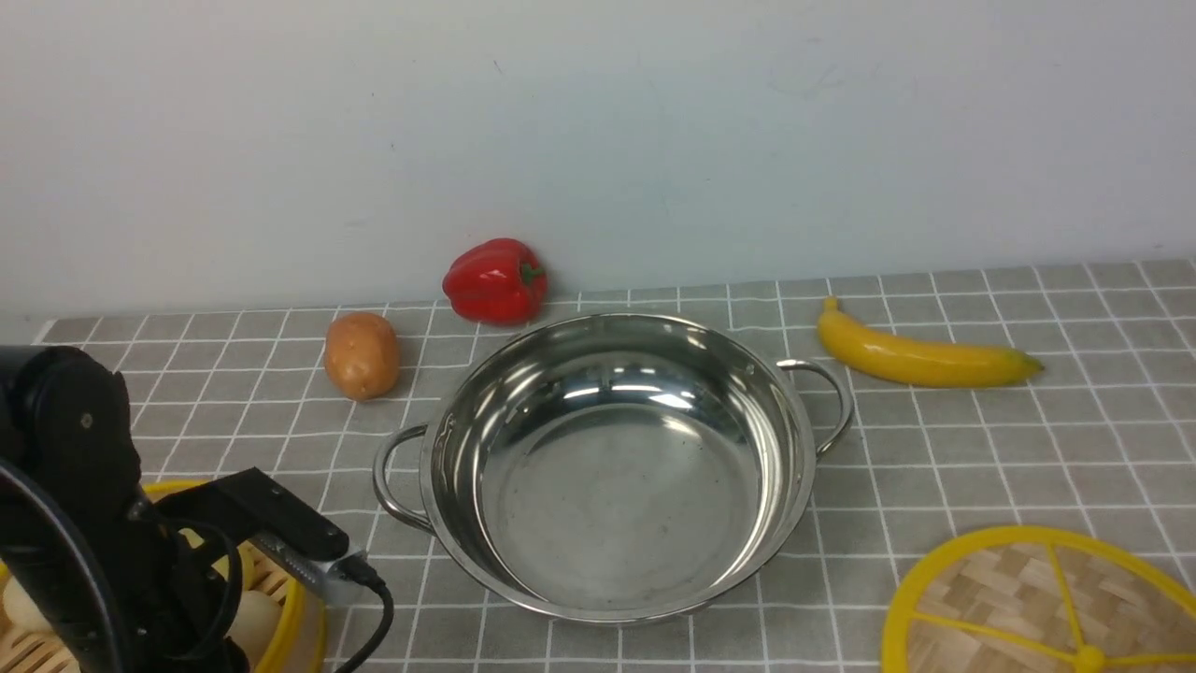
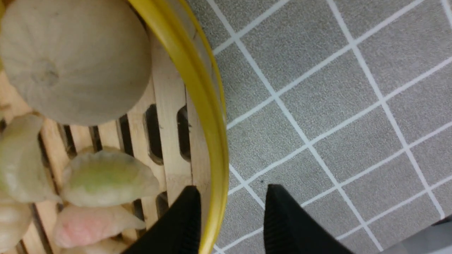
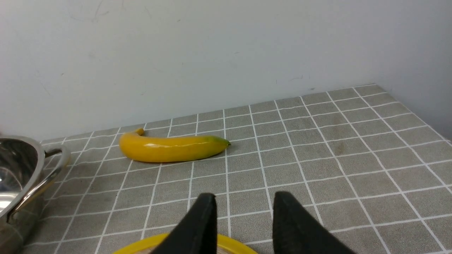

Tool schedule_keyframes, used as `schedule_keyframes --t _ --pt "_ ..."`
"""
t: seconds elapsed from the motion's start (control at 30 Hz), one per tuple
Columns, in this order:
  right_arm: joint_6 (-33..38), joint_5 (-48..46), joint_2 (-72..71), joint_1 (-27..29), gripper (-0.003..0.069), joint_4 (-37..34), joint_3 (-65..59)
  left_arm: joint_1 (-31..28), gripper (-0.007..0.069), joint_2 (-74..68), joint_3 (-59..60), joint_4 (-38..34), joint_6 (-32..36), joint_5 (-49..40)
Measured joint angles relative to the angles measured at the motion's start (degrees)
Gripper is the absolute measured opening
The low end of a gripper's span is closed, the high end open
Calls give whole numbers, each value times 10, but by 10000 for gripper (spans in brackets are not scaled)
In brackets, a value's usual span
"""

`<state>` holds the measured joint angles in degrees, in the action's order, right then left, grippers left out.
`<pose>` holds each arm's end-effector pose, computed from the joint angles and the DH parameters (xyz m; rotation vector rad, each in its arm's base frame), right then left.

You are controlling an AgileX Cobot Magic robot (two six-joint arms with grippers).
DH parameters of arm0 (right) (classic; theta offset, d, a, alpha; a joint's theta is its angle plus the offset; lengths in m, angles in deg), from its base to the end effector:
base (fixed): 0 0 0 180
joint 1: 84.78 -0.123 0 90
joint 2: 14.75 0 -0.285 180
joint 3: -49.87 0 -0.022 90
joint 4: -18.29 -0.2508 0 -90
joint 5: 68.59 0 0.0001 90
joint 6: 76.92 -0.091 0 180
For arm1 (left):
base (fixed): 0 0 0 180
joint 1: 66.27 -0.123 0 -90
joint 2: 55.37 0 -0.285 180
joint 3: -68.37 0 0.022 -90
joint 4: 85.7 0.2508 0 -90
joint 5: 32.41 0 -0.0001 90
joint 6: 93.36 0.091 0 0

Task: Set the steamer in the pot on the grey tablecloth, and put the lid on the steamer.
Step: 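Grasp the rim of the steamer basket holding the buns with the left gripper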

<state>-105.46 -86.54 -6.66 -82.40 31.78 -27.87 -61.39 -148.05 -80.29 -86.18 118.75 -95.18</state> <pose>0.0544 -0.0088 0.1823 0.3337 1.7726 0.1007 0.2218 -0.0196 0.1953 -0.9543 -2.8733 0.0529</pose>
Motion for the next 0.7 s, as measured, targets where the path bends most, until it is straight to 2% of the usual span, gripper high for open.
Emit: schedule_keyframes --t 0.2,0.53,0.7 --pt "0 0 0 0 244 0 0 0 243 -35 0 5 0 29" --pt "0 0 0 0 244 0 0 0 223 -73 0 17 -17 30" --pt "0 0 0 0 244 0 0 1 46 -74 0 17 -33 20"
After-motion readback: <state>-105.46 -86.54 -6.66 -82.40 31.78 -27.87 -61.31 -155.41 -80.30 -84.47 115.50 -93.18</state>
